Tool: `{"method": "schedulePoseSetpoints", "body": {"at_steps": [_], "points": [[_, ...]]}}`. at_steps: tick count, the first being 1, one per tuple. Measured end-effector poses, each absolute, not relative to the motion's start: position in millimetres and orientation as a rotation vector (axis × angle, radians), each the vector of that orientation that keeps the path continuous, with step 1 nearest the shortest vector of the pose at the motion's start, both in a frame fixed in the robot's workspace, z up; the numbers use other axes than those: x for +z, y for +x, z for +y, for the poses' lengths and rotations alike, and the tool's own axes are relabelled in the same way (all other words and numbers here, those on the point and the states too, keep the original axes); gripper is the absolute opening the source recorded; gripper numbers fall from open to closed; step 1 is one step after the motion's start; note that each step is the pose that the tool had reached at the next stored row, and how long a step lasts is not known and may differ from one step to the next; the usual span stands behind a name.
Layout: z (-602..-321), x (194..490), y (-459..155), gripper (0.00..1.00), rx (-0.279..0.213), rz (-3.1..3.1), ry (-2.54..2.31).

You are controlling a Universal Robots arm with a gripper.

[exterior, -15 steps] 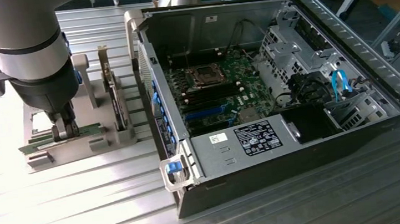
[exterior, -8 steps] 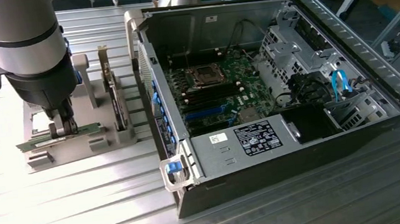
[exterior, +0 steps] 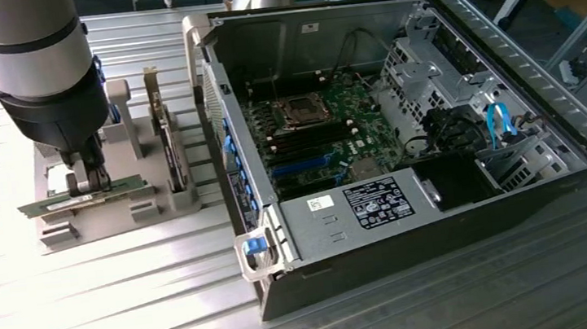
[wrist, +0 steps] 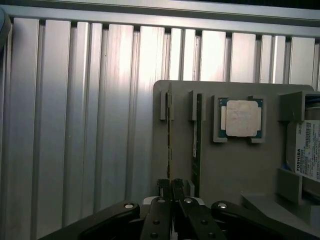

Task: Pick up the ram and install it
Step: 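Pick up the ram and move it above insertion slot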

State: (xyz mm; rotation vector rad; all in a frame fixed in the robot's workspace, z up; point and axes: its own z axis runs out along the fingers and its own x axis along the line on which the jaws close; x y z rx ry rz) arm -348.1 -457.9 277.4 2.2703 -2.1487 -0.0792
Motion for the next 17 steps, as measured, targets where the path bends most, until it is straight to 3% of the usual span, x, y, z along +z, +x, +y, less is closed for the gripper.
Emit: {"method": "schedulePoseSetpoints", "body": {"at_steps": [17], "points": [[-457.9, 319.3, -348.0, 0.13, -0.079, -2.169, 2.252]]}}
